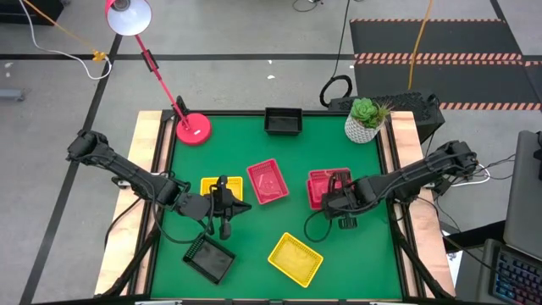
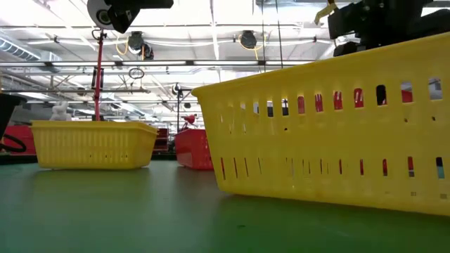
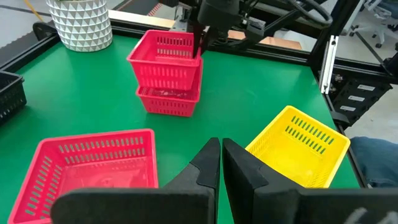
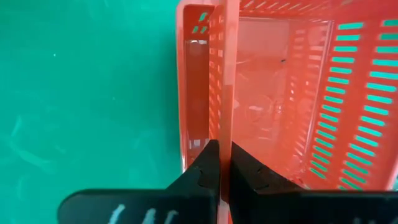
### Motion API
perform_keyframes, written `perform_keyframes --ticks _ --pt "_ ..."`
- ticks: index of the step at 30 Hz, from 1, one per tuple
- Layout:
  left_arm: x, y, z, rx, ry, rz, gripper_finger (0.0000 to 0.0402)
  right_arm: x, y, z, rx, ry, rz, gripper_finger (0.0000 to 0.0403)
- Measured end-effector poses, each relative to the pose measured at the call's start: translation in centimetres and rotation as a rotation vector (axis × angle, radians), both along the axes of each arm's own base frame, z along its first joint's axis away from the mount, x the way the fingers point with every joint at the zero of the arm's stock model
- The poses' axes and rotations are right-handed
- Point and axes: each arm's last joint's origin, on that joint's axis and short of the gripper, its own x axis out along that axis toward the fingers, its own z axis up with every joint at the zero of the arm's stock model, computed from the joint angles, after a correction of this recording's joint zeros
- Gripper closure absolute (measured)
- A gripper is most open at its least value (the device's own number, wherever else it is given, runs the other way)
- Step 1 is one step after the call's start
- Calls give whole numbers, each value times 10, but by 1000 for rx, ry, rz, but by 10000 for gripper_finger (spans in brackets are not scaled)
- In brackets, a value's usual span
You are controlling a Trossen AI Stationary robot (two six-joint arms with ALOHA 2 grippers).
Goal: Stack baskets by color
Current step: Stack the bottom red bin on the middle red bin
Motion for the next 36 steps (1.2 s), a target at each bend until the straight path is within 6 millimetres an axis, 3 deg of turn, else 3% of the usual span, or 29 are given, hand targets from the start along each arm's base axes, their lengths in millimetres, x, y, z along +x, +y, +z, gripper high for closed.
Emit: perform_keyframes --ticks 15,36 --pt "0 0 0 -2 0 1 383 -7 -1 -16 20 34 -80 401" --pt "0 0 0 0 0 0 382 -5 0 -16 60 3 -150 396"
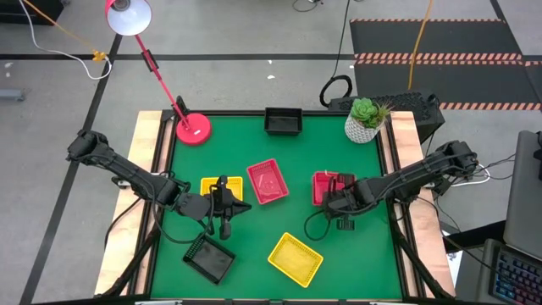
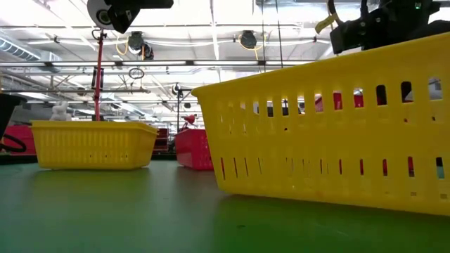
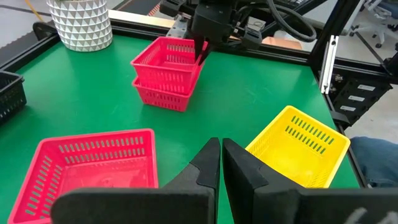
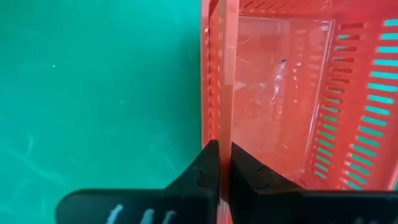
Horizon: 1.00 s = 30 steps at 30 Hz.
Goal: Stack baskets by color
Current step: Stack the bottom red bin on the middle red bin, then stack the bottom black bin on the top stacked black bins
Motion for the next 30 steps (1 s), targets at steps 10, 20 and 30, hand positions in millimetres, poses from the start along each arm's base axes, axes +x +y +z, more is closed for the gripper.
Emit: perform_keyframes --ticks 10,20,30 --pt "0 0 0 -1 0 0 382 1 -1 0 -24 -16 -21 334" --pt "0 0 0 -1 0 0 382 4 1 1 -10 -55 -20 254" --pt "0 1 0 -16 -7 34 383 6 3 1 9 -81 -64 211"
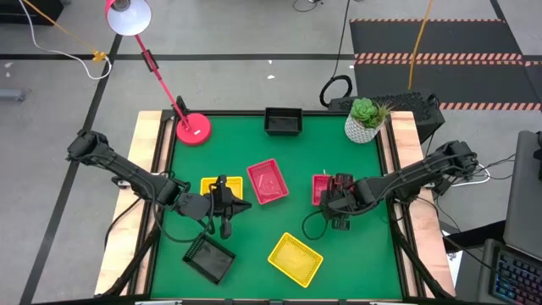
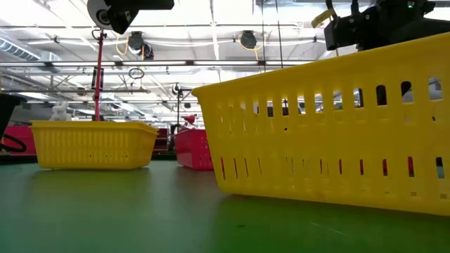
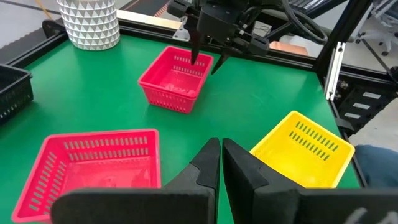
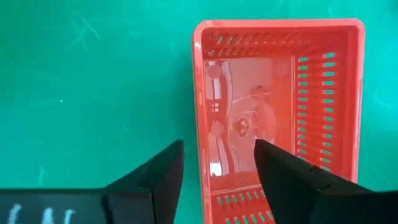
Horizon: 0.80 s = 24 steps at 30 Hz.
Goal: Stack baskets by color
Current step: Stack the bottom black bin on the top stacked black bins
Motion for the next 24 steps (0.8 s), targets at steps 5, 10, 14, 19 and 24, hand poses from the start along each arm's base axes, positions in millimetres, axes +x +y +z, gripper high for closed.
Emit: perform_keyframes --ticks 5,10,14,19,24 --pt "0 0 0 0 0 0 383 1 9 6 12 -29 3 213" --pt "0 0 0 20 2 -10 382 -1 24 12 15 -85 -27 213" --pt "0 -1 0 58 5 -27 382 -8 41 13 -45 -144 -23 213" --pt "0 -1 0 119 10 -52 383 -21 60 15 -123 -199 62 213" --pt "4 8 6 212 18 -56 383 -33 60 28 -92 -201 127 213"
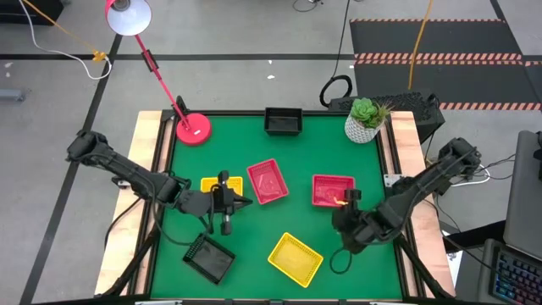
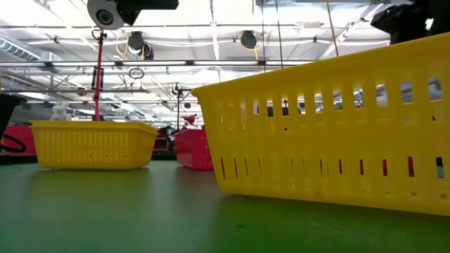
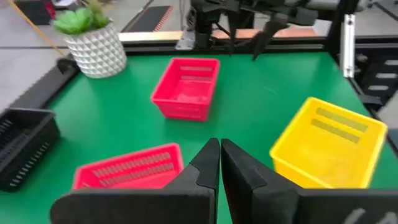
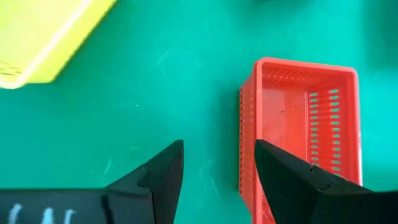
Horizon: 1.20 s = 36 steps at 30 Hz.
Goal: Stack baskets by color
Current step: Stack the bottom black bin on the top stacked black bins
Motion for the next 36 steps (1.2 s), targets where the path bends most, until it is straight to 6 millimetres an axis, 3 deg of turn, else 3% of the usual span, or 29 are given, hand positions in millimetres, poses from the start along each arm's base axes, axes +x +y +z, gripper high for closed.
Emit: perform_keyframes --ticks 11,23,30,36 --pt "5 17 -2 49 66 -3 382 -16 -21 37 14 -216 -24 213" --pt "5 20 -4 156 113 -81 380 -3 -21 48 0 -338 117 213" --pt "12 34 29 179 121 -68 328 -2 -21 49 -4 -347 127 213" --pt "4 23 42 173 191 -139 287 0 -26 50 -70 -330 193 213"
